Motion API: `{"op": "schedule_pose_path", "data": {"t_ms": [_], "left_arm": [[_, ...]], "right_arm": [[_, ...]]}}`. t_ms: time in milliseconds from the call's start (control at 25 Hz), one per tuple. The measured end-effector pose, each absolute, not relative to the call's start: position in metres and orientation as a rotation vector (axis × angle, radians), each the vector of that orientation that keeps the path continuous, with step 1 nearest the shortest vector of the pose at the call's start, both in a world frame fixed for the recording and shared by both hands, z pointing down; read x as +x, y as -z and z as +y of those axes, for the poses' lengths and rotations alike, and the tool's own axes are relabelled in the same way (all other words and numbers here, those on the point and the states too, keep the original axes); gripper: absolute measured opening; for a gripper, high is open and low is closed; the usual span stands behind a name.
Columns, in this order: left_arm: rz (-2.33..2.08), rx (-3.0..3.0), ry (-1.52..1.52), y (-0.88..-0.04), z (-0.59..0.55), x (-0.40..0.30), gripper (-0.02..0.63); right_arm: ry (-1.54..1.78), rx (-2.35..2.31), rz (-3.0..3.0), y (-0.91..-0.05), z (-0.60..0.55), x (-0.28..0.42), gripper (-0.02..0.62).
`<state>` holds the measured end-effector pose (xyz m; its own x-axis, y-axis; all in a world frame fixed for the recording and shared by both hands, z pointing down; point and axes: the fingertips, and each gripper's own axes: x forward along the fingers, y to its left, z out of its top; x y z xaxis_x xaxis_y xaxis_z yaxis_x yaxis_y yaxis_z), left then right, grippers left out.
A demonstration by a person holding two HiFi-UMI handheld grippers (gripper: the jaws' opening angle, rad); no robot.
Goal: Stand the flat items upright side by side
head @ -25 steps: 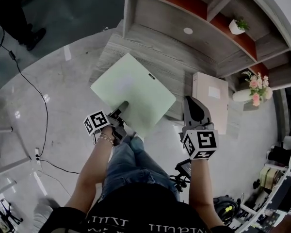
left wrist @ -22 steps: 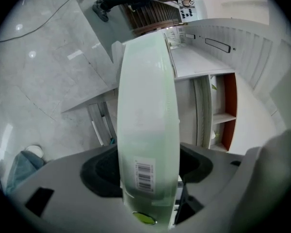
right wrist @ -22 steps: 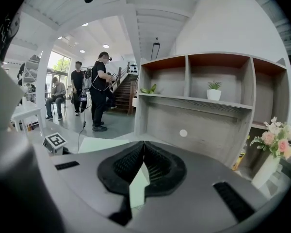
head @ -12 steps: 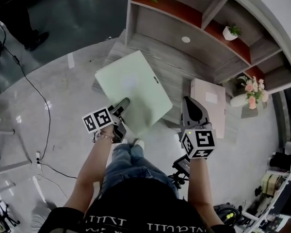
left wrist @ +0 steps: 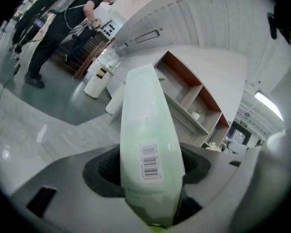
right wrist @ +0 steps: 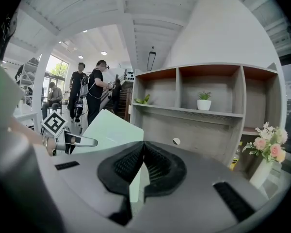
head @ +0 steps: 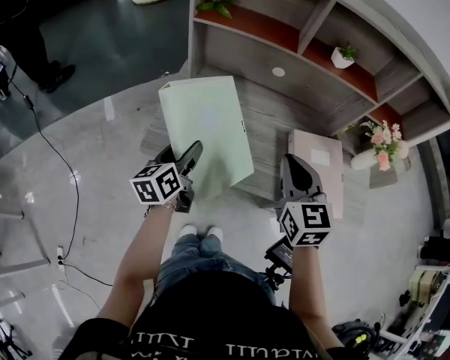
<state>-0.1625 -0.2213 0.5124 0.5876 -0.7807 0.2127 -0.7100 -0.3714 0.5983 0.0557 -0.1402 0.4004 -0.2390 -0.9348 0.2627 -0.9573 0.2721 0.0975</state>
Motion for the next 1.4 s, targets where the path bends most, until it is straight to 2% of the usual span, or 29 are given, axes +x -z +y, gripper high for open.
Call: {"op": "schedule_pose_path", "data": {"t_ms": [280,600,1040,1400], "left_arm": [[-1.331,2.455,0.005,-0.474,-0.236,-0.146,0.292],[-1.532,2.61,-0.412,-0.486,-0.252,-0.119,0.306],[-1.65,2.293,-0.516,-0.533,-0.278,-0.112,0.31],[-1.731,2.225,-0.509,-0.532,-0.303,-0.102,0.314]], "right_arm": [[-0.116,1.764,-2.276,-0.397,-0.143,0.067,0.015],[-0.117,1.766,-2.284,-0.395,-0.147,0.079,0.015],[-0.141,1.754,-2.292,-0.4,-0.148,0.107,0.015],[-0.166,1.733,-2.328,-0.41,-0.154,0.131,0.015]]}}
